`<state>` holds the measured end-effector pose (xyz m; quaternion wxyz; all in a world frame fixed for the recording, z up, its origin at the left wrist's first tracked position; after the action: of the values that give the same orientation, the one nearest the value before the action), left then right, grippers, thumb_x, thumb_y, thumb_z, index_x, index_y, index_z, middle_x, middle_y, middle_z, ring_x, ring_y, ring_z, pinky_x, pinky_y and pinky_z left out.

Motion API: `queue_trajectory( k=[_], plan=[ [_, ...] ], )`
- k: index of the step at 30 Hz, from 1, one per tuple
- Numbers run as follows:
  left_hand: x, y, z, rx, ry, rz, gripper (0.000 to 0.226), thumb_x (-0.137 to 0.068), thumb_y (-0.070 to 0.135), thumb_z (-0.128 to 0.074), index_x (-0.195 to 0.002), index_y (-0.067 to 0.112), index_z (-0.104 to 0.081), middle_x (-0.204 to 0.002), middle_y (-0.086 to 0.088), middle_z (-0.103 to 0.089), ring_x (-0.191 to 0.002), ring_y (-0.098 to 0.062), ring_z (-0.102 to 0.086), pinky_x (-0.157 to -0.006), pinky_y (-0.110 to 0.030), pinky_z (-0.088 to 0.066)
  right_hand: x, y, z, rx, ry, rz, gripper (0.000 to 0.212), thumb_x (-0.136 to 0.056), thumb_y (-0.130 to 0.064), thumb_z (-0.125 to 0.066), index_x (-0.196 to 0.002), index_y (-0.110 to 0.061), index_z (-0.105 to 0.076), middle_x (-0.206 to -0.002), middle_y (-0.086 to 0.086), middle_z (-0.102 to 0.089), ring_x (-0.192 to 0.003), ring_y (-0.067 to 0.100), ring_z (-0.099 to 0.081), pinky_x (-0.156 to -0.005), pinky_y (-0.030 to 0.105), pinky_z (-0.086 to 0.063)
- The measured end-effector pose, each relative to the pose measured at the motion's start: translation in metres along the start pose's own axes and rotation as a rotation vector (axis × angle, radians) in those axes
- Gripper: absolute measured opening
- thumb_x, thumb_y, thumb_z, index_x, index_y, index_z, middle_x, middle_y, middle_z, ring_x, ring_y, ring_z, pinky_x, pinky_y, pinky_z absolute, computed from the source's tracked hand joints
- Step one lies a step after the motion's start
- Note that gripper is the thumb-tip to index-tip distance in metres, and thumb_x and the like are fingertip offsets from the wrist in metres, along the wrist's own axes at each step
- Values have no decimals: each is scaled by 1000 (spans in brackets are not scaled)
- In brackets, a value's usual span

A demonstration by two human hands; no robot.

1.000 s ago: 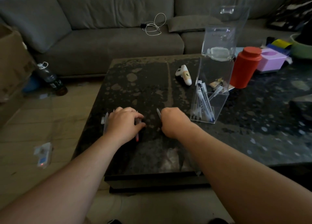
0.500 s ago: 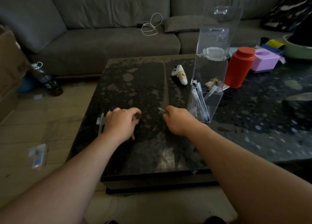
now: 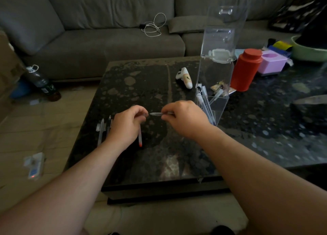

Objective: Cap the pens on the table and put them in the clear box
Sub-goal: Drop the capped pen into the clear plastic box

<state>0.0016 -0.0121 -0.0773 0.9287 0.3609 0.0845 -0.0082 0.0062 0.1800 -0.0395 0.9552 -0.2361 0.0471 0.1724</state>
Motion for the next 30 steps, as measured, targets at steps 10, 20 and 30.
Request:
queue_trajectory(
  k=[10, 20, 30],
  plan=[
    [3, 11, 5, 60, 37, -94, 23, -97, 16, -69, -104, 38, -73, -97, 25, -68, -94, 11, -61, -81, -11, -43, -1, -2, -2, 62, -3, 19, 18, -100, -41, -61, -113, -36, -72, -99, -7, -65, -95, 17, -62, -77, 38, -55],
    [7, 22, 11, 0, 55, -180, 27, -94, 24, -74, -117, 38, -75, -101, 27, -64, -91, 22, -54, -76, 2, -36, 0, -6, -3, 105, 79, 68, 20, -100, -48, -58, -105, -35, -72, -91, -6, -63, -86, 19, -63, -67, 36, -54],
    [7, 20, 7, -49, -35, -83, 13, -98, 27, -69, -100, 38, -76, -91, 23, -69, -87, 10, -58, -73, -10, -36, 1, -18, -8, 216, 103, 121, 31, -101, -57, -49, -94, -34, -68, -80, -10, -53, -75, 17, -57, -54, 30, -34]
  ],
)
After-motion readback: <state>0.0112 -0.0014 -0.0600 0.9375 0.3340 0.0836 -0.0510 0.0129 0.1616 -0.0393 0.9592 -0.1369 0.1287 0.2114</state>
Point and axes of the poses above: each hand's wrist, its own x-axis away from the middle knuckle, its own z-axis out of the back of the hand, y = z × x, the point moved 6 cm from there along -x, towards the middle knuckle
